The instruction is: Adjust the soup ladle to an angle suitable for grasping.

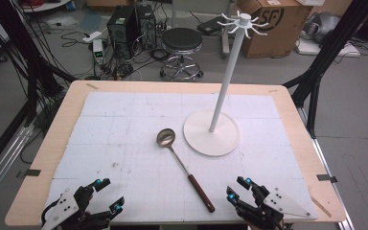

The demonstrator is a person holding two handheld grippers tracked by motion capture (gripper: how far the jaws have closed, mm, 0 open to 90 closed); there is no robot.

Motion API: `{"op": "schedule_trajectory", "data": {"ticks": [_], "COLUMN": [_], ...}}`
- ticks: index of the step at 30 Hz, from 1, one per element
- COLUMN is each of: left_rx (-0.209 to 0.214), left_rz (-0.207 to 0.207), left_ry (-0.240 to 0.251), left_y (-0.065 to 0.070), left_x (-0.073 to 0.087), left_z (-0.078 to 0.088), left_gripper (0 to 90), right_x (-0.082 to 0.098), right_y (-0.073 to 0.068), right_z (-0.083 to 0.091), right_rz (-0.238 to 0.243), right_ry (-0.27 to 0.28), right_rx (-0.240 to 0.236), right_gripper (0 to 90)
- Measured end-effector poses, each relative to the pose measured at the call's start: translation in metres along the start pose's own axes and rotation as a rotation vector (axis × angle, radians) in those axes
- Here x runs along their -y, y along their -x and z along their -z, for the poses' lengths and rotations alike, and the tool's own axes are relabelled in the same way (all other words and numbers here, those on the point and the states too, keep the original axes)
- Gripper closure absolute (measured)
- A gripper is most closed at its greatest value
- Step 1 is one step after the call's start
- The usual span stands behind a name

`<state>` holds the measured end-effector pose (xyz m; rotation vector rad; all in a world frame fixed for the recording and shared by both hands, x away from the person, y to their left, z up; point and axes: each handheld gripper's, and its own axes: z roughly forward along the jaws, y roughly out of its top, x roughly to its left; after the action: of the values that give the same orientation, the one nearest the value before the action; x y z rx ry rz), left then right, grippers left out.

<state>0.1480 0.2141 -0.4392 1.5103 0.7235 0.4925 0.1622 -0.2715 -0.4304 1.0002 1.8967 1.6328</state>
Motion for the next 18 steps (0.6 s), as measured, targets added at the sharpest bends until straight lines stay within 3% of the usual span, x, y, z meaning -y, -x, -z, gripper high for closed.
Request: {"op": "schedule_trajectory", "data": {"ticks": [8, 11, 14, 18], "left_rx": [0.018, 0.019, 0.022, 0.023], "left_rz": [-0.003, -0.001, -0.004, -0.012], "left_ry": [0.012, 0.013, 0.009, 0.004], "left_y": [0.002, 0.002, 0.003, 0.003], "left_x": [-0.002, -0.002, -0.002, -0.002], "left_z": [-0.002, -0.003, -0.004, -0.003], "left_gripper": [24.9, 24.9, 24.9, 25.3], "right_x": [-0.006, -0.005, -0.002, 0.003], "right_y": [-0.016, -0.027, -0.039, -0.046], "right_z": [-0.019, -0.031, -0.042, -0.049], "right_rz": [0.016, 0.013, 0.044, 0.071], "right_ry": [-0.144, -0.221, -0.302, -0.365], "right_rx": [-0.142, -0.214, -0.261, -0.270], "right_gripper": [89.1, 89.2, 89.3, 89.3]}}
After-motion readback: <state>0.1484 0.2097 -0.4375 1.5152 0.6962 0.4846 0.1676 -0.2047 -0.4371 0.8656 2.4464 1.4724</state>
